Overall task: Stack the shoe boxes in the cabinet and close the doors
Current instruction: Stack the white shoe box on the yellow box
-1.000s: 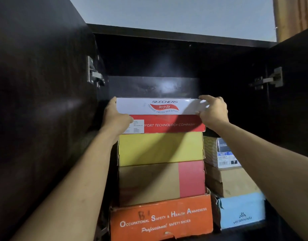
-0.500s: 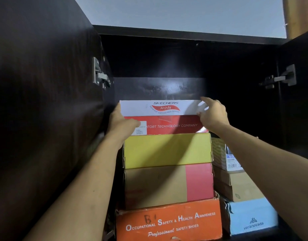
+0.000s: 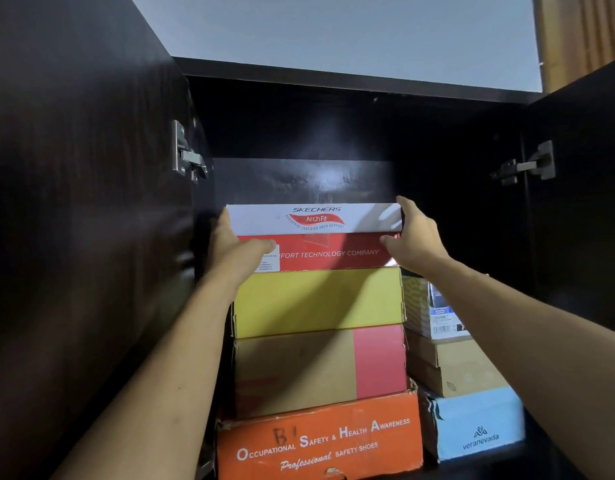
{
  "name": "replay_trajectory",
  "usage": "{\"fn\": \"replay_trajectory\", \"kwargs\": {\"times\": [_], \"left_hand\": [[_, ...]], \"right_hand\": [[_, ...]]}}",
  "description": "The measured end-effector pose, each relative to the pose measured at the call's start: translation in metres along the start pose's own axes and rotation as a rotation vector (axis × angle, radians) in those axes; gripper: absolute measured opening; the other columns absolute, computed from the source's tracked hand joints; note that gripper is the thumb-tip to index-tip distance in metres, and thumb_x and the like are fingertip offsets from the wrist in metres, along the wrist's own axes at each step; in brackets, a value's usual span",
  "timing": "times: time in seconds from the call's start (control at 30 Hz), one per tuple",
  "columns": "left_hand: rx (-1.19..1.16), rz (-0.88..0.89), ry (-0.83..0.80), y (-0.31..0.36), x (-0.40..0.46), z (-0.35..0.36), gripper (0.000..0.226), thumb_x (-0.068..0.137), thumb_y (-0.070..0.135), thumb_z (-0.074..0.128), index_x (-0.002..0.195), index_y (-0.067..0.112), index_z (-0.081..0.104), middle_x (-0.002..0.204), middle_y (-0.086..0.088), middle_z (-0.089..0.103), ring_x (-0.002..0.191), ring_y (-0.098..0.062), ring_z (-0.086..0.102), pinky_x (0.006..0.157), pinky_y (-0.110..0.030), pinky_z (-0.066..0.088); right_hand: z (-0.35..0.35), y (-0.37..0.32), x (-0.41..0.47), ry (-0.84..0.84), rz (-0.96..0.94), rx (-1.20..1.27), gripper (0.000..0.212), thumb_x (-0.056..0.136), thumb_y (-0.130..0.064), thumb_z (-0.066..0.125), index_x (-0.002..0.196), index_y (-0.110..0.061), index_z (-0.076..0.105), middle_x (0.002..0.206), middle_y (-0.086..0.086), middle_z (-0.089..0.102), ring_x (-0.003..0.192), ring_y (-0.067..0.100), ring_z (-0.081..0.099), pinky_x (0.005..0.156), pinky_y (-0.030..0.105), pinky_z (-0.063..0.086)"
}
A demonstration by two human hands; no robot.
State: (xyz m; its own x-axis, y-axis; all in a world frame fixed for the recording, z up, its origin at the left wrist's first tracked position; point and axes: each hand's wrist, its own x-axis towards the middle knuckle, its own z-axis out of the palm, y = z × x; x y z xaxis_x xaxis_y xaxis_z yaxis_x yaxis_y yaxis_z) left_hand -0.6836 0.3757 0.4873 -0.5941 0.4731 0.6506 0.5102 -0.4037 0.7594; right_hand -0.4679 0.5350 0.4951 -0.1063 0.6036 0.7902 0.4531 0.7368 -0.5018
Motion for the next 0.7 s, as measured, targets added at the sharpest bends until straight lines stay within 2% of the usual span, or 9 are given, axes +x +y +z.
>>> {"fn": "replay_trajectory", "kwargs": {"times": [0.1, 0.13, 0.2, 0.3, 0.4, 0.47, 0.57, 0.63, 0.7], "left_hand": [[0.202, 0.151, 0.247, 0.007, -0.017, 0.017, 0.066, 0.061, 0.018, 0.062, 0.127, 0.018, 0.054, 0.123, -0.003, 0.06, 0.115, -0.025, 0.056, 0.1, -0.042, 0.047], [0.217, 0.185, 0.276, 0.01, -0.027, 0.027, 0.063, 0.066, 0.017, 0.061, 0.129, 0.015, 0.054, 0.128, -0.004, 0.057, 0.12, -0.026, 0.051, 0.103, -0.039, 0.043], [0.232, 0.19, 0.201, 0.016, -0.049, 0.05, 0.051, 0.075, 0.013, 0.064, 0.126, 0.015, 0.057, 0.129, -0.004, 0.058, 0.123, -0.026, 0.049, 0.102, -0.034, 0.041], [0.199, 0.147, -0.117, 0.017, -0.079, 0.089, 0.036, 0.077, 0.017, 0.069, 0.112, 0.018, 0.064, 0.116, -0.001, 0.064, 0.111, -0.022, 0.057, 0.093, -0.03, 0.045], [0.248, 0.079, -0.474, 0.017, -0.114, 0.128, 0.02, 0.074, 0.021, 0.073, 0.092, 0.019, 0.064, 0.089, 0.004, 0.061, 0.087, -0.018, 0.058, 0.074, -0.026, 0.046], [0.314, 0.066, -0.703, 0.02, -0.142, 0.151, 0.028, 0.072, 0.025, 0.078, 0.093, 0.013, 0.064, 0.08, 0.002, 0.058, 0.078, -0.02, 0.056, 0.065, -0.027, 0.044], [0.479, 0.086, -0.995, 0.029, -0.188, 0.18, 0.051, 0.072, 0.039, 0.081, 0.112, 0.011, 0.064, 0.104, -0.002, 0.066, 0.095, -0.022, 0.063, 0.086, -0.032, 0.05], [0.546, 0.117, -1.174, 0.035, -0.223, 0.198, 0.061, 0.075, 0.044, 0.078, 0.123, 0.011, 0.062, 0.122, -0.002, 0.063, 0.111, -0.024, 0.06, 0.099, -0.037, 0.048], [0.575, 0.181, -1.313, 0.039, -0.263, 0.217, 0.065, 0.077, 0.049, 0.075, 0.128, 0.011, 0.06, 0.13, -0.002, 0.059, 0.116, -0.024, 0.057, 0.101, -0.041, 0.047]], "right_hand": [[-0.016, 0.003, -0.011, 0.021, -0.008, -0.02, 0.071, 0.081, -0.009, 0.07, 0.144, -0.011, 0.037, 0.138, 0.012, 0.049, 0.125, 0.028, 0.049, 0.098, 0.033, 0.042], [-0.023, 0.004, -0.017, 0.019, -0.003, -0.035, 0.07, 0.082, -0.012, 0.071, 0.143, -0.011, 0.038, 0.138, 0.012, 0.049, 0.124, 0.027, 0.05, 0.097, 0.033, 0.042], [-0.04, 0.01, -0.029, 0.002, 0.007, -0.085, 0.067, 0.083, -0.016, 0.071, 0.142, -0.013, 0.041, 0.137, 0.011, 0.05, 0.119, 0.025, 0.054, 0.095, 0.033, 0.047], [-0.075, 0.022, -0.053, -0.077, 0.044, -0.184, 0.06, 0.083, -0.019, 0.072, 0.138, -0.015, 0.047, 0.135, 0.009, 0.054, 0.112, 0.023, 0.059, 0.094, 0.038, 0.051], [-0.118, 0.032, -0.083, -0.182, 0.113, -0.299, 0.054, 0.082, -0.024, 0.074, 0.132, -0.015, 0.055, 0.13, 0.006, 0.058, 0.106, 0.02, 0.062, 0.092, 0.032, 0.05], [-0.149, 0.039, -0.107, -0.245, 0.163, -0.392, 0.048, 0.08, -0.027, 0.076, 0.125, -0.014, 0.061, 0.118, 0.005, 0.065, 0.102, 0.02, 0.064, 0.087, 0.029, 0.052], [-0.197, 0.051, -0.148, -0.356, 0.293, -0.495, 0.037, 0.079, -0.027, 0.077, 0.113, -0.015, 0.067, 0.099, 0.002, 0.07, 0.076, 0.025, 0.07, 0.073, 0.034, 0.061], [-0.226, 0.062, -0.179, -0.408, 0.36, -0.569, 0.035, 0.079, -0.027, 0.077, 0.111, -0.014, 0.068, 0.093, 0.003, 0.071, 0.072, 0.028, 0.072, 0.067, 0.038, 0.062], [-0.254, 0.076, -0.212, -0.434, 0.426, -0.613, 0.036, 0.079, -0.026, 0.077, 0.112, -0.013, 0.068, 0.092, 0.007, 0.072, 0.074, 0.027, 0.071, 0.064, 0.037, 0.062]]}}
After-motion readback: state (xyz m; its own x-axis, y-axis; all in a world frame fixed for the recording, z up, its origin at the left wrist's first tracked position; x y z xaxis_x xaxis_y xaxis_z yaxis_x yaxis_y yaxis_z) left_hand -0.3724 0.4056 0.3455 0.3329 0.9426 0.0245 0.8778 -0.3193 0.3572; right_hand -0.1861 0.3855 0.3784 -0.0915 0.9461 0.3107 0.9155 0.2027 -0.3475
